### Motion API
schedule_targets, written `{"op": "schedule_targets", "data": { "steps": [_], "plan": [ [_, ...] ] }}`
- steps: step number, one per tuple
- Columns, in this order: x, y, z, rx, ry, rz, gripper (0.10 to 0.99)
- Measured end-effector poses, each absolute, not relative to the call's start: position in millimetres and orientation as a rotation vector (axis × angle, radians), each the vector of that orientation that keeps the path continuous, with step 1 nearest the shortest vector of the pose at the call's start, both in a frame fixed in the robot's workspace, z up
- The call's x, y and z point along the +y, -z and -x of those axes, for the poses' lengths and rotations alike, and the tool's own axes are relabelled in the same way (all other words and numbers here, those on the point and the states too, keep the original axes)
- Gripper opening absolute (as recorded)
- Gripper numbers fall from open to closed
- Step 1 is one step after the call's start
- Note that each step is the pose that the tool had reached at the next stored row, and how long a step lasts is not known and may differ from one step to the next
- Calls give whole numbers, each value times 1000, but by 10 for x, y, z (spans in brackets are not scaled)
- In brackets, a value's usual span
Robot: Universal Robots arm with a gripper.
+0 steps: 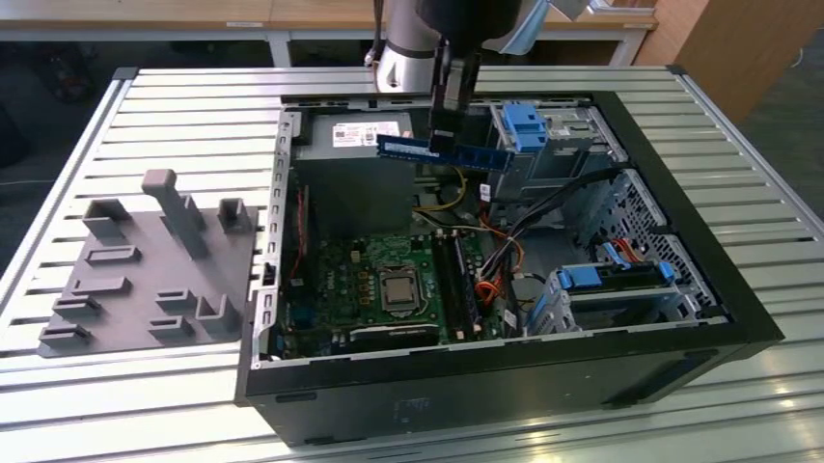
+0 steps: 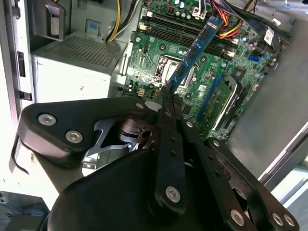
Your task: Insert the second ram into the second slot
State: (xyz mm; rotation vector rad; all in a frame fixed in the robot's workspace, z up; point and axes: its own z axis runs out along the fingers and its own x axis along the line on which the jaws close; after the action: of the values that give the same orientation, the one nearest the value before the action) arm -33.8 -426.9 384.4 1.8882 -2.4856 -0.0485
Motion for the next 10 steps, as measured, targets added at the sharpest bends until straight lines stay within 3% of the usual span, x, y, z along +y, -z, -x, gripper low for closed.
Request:
{"op": "schedule_targets", "data": {
  "steps": [10],
  "plan": [
    [-4275, -3839, 339, -2568, 47, -1774, 114]
  ]
}}
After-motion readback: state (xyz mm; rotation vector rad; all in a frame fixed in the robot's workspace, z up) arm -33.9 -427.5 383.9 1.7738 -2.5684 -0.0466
